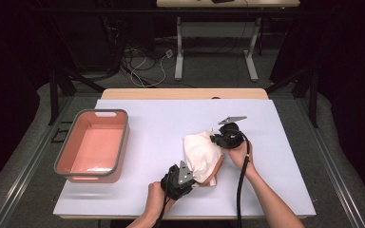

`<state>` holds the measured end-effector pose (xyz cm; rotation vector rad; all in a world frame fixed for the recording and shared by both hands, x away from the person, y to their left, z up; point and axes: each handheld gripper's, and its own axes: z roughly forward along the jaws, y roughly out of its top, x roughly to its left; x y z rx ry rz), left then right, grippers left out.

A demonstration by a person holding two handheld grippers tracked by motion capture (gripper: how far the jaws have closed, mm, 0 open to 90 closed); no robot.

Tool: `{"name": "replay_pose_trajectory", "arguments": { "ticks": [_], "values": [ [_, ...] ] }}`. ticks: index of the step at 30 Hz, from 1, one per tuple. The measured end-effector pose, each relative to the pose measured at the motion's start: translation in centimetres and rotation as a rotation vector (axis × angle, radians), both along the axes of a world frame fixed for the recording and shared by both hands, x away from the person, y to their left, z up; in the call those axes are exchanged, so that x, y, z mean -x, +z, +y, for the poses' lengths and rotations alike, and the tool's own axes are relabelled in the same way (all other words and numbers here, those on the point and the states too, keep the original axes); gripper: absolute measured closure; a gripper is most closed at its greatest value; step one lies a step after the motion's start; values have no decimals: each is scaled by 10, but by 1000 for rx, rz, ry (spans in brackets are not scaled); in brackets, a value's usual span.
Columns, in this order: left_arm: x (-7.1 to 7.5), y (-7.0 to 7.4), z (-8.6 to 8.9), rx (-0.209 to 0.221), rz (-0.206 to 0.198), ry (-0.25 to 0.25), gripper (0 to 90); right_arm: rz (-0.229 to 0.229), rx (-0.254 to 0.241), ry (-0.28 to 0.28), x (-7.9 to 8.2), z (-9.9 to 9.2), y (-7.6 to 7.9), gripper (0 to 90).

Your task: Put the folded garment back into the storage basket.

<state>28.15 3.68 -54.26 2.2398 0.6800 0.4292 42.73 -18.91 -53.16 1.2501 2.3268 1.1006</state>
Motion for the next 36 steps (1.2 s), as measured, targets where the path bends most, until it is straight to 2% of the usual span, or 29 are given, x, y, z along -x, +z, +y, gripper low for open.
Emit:
{"name": "replay_pose_trajectory", "arguments": {
  "ticks": [10, 15, 18, 20, 27, 32, 36],
  "values": [
    [5, -3, 29, -39, 28, 27, 741, -46, 16, 56, 11, 30, -2, 848],
    [8, -1, 40, -46, 37, 30, 740, -54, 5, 70, 15, 42, -3, 848],
    [8, -2, 49, -52, 61, 36, 739, -60, 3, 78, 17, 47, -3, 848],
    [9, -1, 56, -62, 77, 40, 735, -71, 19, 91, 20, 51, -4, 847],
    [13, -2, 74, -70, 90, 70, 733, -59, 16, 114, 24, 63, -7, 844],
    [18, -4, 83, -66, 100, 71, 730, -63, 42, 160, 27, 73, -10, 839],
    [19, -5, 86, -66, 114, 69, 716, -28, 44, 163, 26, 74, -12, 807]
  ]
}}
